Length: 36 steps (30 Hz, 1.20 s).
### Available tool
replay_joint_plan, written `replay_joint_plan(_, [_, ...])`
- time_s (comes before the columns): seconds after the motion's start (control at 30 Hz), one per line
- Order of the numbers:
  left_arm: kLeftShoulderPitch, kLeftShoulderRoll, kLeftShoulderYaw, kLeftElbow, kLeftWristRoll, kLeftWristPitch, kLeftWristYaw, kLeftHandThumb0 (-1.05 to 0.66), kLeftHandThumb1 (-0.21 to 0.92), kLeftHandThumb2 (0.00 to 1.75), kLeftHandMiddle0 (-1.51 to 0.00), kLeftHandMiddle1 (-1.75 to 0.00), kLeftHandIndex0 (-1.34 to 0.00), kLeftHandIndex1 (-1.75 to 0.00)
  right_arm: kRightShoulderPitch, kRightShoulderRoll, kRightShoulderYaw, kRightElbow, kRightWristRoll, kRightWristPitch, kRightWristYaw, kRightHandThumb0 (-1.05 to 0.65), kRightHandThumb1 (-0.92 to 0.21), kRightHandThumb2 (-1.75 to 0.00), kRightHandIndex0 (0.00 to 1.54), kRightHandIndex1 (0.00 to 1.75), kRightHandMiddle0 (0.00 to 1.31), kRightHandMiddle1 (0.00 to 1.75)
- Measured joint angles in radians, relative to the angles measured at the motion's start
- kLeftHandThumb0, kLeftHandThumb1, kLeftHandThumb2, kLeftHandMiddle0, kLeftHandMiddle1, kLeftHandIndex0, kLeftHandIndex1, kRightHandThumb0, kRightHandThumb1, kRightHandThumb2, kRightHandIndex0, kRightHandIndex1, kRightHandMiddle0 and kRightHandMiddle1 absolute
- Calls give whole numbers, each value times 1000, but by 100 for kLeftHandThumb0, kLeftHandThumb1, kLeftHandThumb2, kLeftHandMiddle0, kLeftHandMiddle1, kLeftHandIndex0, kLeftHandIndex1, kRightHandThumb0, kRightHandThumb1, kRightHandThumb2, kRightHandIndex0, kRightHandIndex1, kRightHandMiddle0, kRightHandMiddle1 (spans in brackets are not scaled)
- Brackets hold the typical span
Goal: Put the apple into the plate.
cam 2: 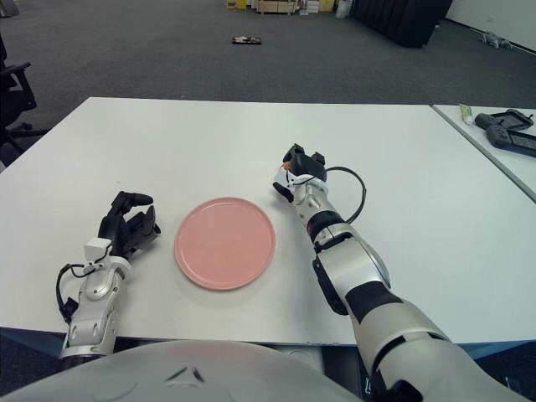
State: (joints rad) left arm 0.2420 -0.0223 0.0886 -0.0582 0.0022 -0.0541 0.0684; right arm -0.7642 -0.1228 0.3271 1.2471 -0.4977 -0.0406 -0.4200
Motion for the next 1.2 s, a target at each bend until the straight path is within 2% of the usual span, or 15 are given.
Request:
replay_joint_plan(0.53, [-2, 0, 3, 1, 1, 0, 0, -39, 65, 91, -88, -175, -36, -175, 43, 0, -84, -70, 65, -64, -59, 0, -1, -162, 91, 157, 62, 175])
replay_joint_plan(1.03, [-7, 4, 3, 4, 1, 0, -2, -39, 64, 92, -88, -175, -37, -175, 93, -3, -145, -323, 86, -64, -127, 0, -3, -161, 87, 162, 60, 175])
replay_joint_plan(1.2, [-9, 6, 3, 5, 2, 1, -2, -39, 64, 92, -88, -175, -37, -175, 126, -3, -155, -434, 84, -33, -131, 0, -3, -161, 86, 164, 60, 175])
